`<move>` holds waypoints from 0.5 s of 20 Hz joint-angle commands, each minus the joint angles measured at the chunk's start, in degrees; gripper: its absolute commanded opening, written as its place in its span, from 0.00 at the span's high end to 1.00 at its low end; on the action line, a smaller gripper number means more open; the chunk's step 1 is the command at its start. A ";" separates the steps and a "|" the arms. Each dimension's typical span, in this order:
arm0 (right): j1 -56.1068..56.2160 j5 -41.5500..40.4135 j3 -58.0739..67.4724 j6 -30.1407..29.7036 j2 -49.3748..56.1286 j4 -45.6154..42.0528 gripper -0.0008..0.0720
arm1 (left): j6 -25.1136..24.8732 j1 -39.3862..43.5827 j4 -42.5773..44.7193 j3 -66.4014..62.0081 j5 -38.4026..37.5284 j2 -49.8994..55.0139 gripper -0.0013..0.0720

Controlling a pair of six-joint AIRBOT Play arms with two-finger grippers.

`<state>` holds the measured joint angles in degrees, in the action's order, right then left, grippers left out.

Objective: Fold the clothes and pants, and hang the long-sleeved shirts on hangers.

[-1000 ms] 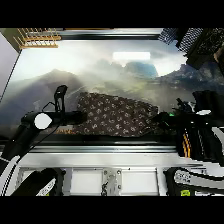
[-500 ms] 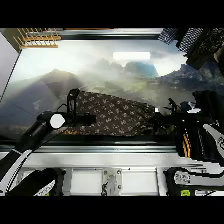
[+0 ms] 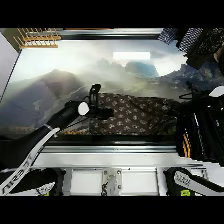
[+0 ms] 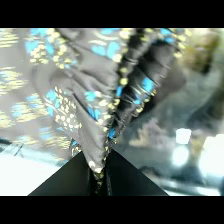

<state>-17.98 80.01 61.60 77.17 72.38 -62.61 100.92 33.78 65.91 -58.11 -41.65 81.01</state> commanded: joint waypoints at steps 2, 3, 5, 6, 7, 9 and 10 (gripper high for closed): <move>3.39 10.97 11.96 9.29 -1.99 -3.67 0.97 | 0.02 5.22 -0.09 -13.05 0.72 13.86 0.98; 5.05 12.04 13.90 10.78 -1.99 -4.13 0.97 | 0.02 6.21 -0.11 -15.72 0.70 16.22 0.98; 8.70 13.49 17.42 13.53 -1.92 -6.23 0.97 | 0.02 7.93 -0.11 -21.42 0.07 20.83 0.98; 10.62 13.70 18.99 14.56 -1.86 -7.45 0.97 | 0.02 8.61 -0.11 -24.50 -1.05 23.19 0.98; 12.24 14.03 20.17 15.08 -1.81 -8.26 0.97 | 0.02 9.29 -0.17 -27.19 -2.01 25.24 0.98; 14.95 15.15 22.23 15.30 -1.36 -8.59 0.97 | 0.02 10.43 -0.15 -31.98 -3.67 28.70 0.98; 16.02 15.43 23.12 15.41 -0.92 -8.59 0.97 | 0.02 10.91 -0.17 -34.29 -4.63 30.25 0.98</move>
<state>-5.74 93.36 81.25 90.54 70.89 -69.65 100.99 42.94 65.76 -85.43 -43.66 106.06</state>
